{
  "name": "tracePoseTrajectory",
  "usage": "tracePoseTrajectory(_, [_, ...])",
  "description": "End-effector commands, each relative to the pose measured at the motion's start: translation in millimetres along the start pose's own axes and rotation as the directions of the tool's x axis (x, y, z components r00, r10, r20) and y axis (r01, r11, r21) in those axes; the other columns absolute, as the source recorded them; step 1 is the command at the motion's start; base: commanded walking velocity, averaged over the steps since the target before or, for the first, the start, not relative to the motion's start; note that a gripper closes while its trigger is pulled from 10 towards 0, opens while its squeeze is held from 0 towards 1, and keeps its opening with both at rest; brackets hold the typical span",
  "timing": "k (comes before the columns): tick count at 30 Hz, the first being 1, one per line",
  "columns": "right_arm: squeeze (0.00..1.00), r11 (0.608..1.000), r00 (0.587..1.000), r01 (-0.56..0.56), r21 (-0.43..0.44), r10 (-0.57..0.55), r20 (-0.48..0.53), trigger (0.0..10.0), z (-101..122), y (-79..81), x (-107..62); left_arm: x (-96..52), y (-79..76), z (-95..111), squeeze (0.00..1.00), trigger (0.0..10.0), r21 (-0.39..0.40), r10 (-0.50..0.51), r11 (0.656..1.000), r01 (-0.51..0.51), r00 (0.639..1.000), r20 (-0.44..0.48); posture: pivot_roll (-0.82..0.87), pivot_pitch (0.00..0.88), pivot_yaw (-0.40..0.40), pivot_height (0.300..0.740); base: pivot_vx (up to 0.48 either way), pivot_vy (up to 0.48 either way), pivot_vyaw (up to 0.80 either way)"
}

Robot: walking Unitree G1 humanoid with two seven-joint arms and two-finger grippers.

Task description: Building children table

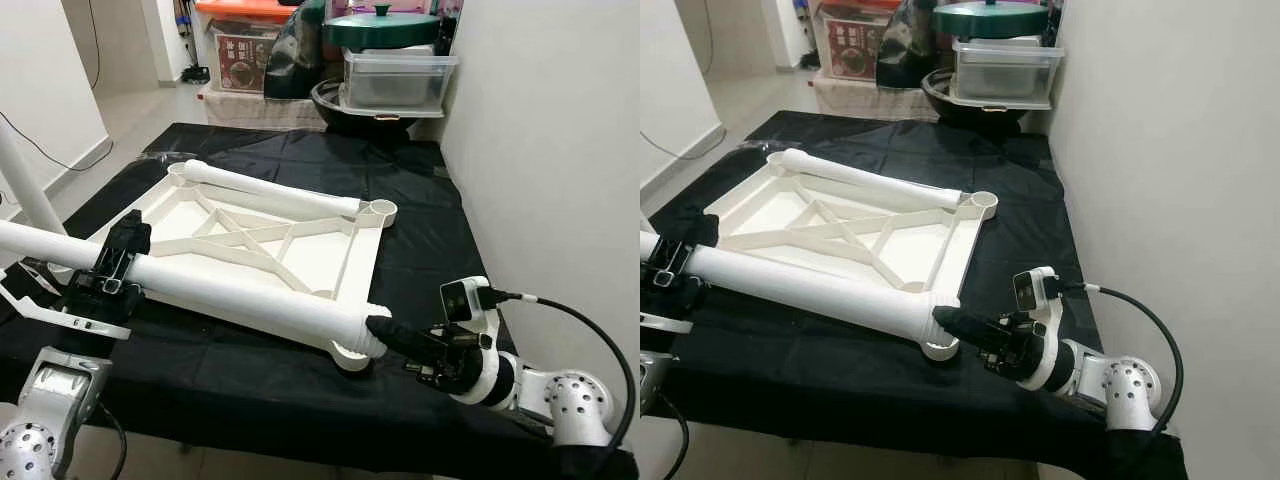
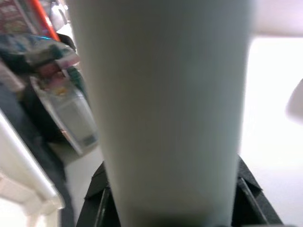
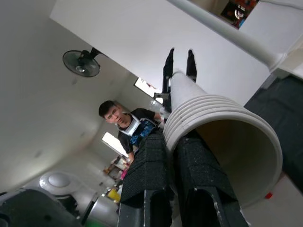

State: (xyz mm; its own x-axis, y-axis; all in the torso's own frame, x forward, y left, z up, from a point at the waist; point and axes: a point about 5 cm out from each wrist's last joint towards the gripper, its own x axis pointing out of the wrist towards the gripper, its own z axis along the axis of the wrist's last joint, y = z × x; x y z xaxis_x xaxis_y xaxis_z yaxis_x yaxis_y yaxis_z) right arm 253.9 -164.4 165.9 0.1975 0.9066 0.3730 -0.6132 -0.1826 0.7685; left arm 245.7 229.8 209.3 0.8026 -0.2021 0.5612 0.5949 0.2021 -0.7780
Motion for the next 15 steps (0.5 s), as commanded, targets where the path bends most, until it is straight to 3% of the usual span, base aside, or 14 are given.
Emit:
tracePoseTrajectory(1, [0.00,1.000,1.000,-0.010,-0.008,0.010,-0.004,0.0,-0.6,0.1,4.2,2.2,0.6,1.8,0.00,0.0,0.000,0.003,1.000,-0.003,1.000,0.020,0.10,0.035,-0.030,0.740,0.000,0.000,0.00])
tracePoseTrajectory(5, [0.00,0.999,0.999,-0.029,-0.028,0.030,0.025,0.0,2.9,1.6,5.2,2.4,0.8,1.7,0.00,0.0,-0.005,0.003,1.000,-0.003,1.000,0.026,0.10,0.030,-0.034,0.740,0.000,0.000,0.00])
tracePoseTrajectory(6, [0.00,0.999,0.999,-0.021,-0.046,0.024,0.047,0.7,5.8,0.7,5.8,2.7,0.8,2.3,0.00,0.0,-0.005,0.005,1.000,-0.005,1.000,0.031,0.10,0.029,-0.033,0.740,0.000,0.000,0.00])
tracePoseTrajectory(7, [0.00,0.999,0.999,-0.021,-0.046,0.024,0.047,0.7,5.8,0.7,5.8,2.7,0.8,2.3,0.00,0.0,-0.005,0.005,1.000,-0.005,1.000,0.031,0.10,0.029,-0.033,0.740,0.000,0.000,0.00])
tracePoseTrajectory(8, [0.00,0.998,0.998,-0.025,-0.056,0.029,0.062,10.0,7.5,0.6,6.3,3.0,1.0,2.9,0.00,0.0,-0.008,0.007,1.000,-0.007,0.999,0.036,0.10,0.027,-0.033,0.740,0.000,0.000,0.00])
tracePoseTrajectory(9, [0.05,0.997,0.997,-0.024,-0.079,0.030,0.075,10.0,8.8,0.5,7.0,3.6,1.0,4.0,0.00,0.0,-0.010,0.010,1.000,-0.009,0.999,0.049,0.10,0.023,-0.034,0.740,0.000,0.000,0.00])
tracePoseTrajectory(12, [0.05,0.996,0.997,-0.024,-0.087,0.030,0.074,10.0,8.5,0.5,7.3,3.7,0.9,4.5,0.00,0.0,-0.011,0.010,1.000,-0.010,0.998,0.056,0.10,0.022,-0.034,0.740,0.000,0.000,0.00])
tracePoseTrajectory(13, [1.00,0.996,0.997,-0.012,-0.091,0.019,0.075,10.0,6.9,-1.4,5.5,7.0,-1.1,6.4,0.00,0.0,-0.008,0.004,1.000,-0.004,0.998,0.063,0.10,0.017,-0.035,0.740,0.000,0.000,0.00])
tracePoseTrajectory(15, [1.00,0.996,0.997,0.008,-0.090,-0.001,0.081,10.0,6.7,-3.8,4.1,9.2,-2.4,7.7,0.00,0.0,-0.001,0.000,1.000,0.000,0.998,0.066,0.10,0.017,-0.035,0.740,0.000,0.000,0.00])
